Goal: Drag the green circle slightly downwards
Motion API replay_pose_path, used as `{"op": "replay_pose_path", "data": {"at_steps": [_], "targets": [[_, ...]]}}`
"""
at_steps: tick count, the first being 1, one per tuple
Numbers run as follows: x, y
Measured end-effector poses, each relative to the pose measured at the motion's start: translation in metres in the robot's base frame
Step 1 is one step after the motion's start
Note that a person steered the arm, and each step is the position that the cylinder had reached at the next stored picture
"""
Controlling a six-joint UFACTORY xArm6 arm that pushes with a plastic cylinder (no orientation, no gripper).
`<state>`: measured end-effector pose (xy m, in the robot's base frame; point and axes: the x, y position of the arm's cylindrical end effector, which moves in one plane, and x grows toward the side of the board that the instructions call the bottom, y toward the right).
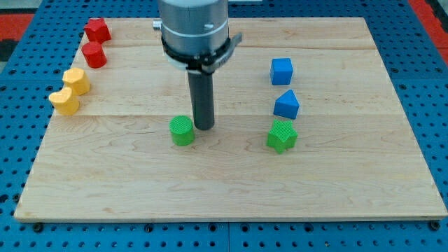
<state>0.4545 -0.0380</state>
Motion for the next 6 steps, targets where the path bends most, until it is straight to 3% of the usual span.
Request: {"op": "replay_pose_path", "data": {"at_steps": [1,2,4,6], "targets": [[-0.025,-0.014],[-0.007,-0.047],[0.044,-0.020],[0.021,-0.053]]}}
